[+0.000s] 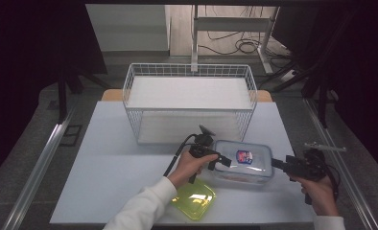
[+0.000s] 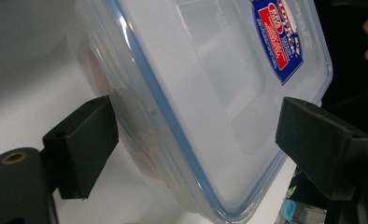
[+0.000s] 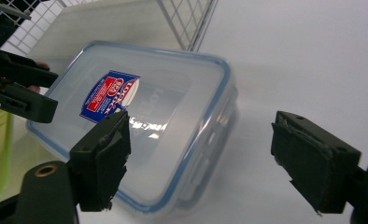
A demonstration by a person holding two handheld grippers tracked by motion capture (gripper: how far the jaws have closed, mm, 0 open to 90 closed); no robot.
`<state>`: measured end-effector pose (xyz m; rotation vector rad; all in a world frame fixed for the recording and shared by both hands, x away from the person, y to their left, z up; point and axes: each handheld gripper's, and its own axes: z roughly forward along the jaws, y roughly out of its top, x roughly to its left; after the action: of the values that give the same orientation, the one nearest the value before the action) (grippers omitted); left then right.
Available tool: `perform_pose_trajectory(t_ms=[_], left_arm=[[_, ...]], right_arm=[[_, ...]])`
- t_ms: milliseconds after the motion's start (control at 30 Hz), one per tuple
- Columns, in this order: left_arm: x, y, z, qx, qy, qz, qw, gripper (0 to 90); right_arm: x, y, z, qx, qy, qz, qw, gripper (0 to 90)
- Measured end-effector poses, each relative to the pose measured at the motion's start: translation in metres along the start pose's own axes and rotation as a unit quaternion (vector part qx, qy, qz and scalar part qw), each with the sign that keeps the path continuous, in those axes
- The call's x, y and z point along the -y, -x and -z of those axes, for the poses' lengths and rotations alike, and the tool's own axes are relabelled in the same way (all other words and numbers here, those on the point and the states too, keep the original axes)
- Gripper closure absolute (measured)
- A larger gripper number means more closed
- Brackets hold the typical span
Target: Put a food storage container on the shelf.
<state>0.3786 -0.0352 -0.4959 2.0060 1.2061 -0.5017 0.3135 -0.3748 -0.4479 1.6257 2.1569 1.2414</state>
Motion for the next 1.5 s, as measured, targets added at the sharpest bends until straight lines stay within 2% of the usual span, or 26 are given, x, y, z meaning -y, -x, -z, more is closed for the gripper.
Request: perform_pose_trajectory(t_ms=[100, 167, 300, 367, 400, 467, 500, 533, 567, 600, 667, 833, 933, 967, 1033, 1200, 1233, 1300, 1433, 1500], left_arm=[[0.000, -0.001, -0.001, 0.003, 0.006, 0.007, 1.0000, 14.3], [0.000, 0.000, -0.001, 0.002, 0.009, 0.011, 0.9999, 14.6], [-0.001, -0.001, 0.000, 0.005, 0.014, 0.013, 0.9998, 16.1], [0.000, -0.001, 0.000, 0.005, 0.015, 0.013, 0.9998, 16.2], [0.000, -0.001, 0.000, 0.005, 0.015, 0.013, 0.9998, 16.4], [0.000, -0.001, 0.001, 0.000, 0.014, 0.007, 0.9999, 16.7], [0.000, -0.001, 0.001, -0.003, 0.014, 0.004, 0.9999, 17.5], [0.000, -0.001, 0.001, -0.003, 0.014, 0.004, 0.9999, 17.9], [0.000, 0.000, 0.003, -0.005, 0.015, 0.003, 0.9999, 18.8], [0.000, 0.000, 0.003, -0.005, 0.015, 0.003, 0.9999, 19.3], [0.000, 0.001, 0.003, -0.008, 0.015, 0.001, 0.9999, 19.6], [0.000, 0.001, 0.006, -0.010, 0.011, -0.007, 0.9999, 21.9], [0.000, -0.001, 0.007, -0.004, 0.016, -0.005, 0.9999, 24.2], [0.001, -0.001, 0.009, -0.005, 0.011, -0.013, 0.9998, 25.5], [0.001, -0.001, 0.010, -0.005, 0.011, -0.016, 0.9998, 26.0], [0.003, -0.001, 0.015, -0.002, 0.019, -0.019, 0.9996, 33.3], [0.004, -0.003, 0.018, 0.002, 0.021, -0.025, 0.9995, 34.8], [0.005, -0.002, 0.018, 0.005, 0.028, -0.020, 0.9994, 35.6], [0.007, -0.002, 0.022, 0.008, 0.029, -0.031, 0.9991, 38.8], [0.009, -0.002, 0.023, 0.013, 0.034, -0.029, 0.9989, 41.4]], right_arm=[[-0.002, 0.007, -0.020, -0.027, -0.034, -0.022, 0.9988, 17.5], [-0.002, 0.008, -0.023, -0.030, -0.040, -0.025, 0.9984, 16.9], [0.000, 0.013, -0.039, -0.053, -0.071, -0.046, 0.9950, 15.7], [0.000, 0.014, -0.040, -0.056, -0.075, -0.052, 0.9943, 15.3], [0.002, 0.018, -0.043, -0.070, -0.080, -0.064, 0.9922, 15.0], [0.003, 0.020, -0.045, -0.084, -0.083, -0.074, 0.9903, 15.1], [0.004, 0.021, -0.048, -0.101, -0.085, -0.085, 0.9876, 16.4], [0.004, 0.021, -0.048, -0.101, -0.085, -0.085, 0.9876, 16.4], [0.005, 0.021, -0.049, -0.112, -0.088, -0.093, 0.9854, 19.1], [0.005, 0.021, -0.049, -0.112, -0.088, -0.093, 0.9854, 19.1], [0.005, 0.021, -0.051, -0.121, -0.092, -0.101, 0.9832, 19.4], [0.005, 0.020, -0.047, -0.115, -0.088, -0.108, 0.9836, 24.6], [0.005, 0.023, -0.046, -0.121, -0.086, -0.119, 0.9817, 27.5], [0.006, 0.025, -0.045, -0.126, -0.087, -0.121, 0.9807, 29.5], [0.006, 0.025, -0.044, -0.128, -0.085, -0.122, 0.9806, 30.2], [0.008, 0.027, -0.038, -0.137, -0.075, -0.121, 0.9803, 35.4], [0.009, 0.027, -0.036, -0.139, -0.071, -0.119, 0.9806, 36.6], [0.010, 0.027, -0.035, -0.139, -0.070, -0.117, 0.9809, 37.0], [0.012, 0.026, -0.031, -0.140, -0.064, -0.111, 0.9818, 39.3], [0.013, 0.027, -0.028, -0.145, -0.059, -0.107, 0.9818, 41.2]])
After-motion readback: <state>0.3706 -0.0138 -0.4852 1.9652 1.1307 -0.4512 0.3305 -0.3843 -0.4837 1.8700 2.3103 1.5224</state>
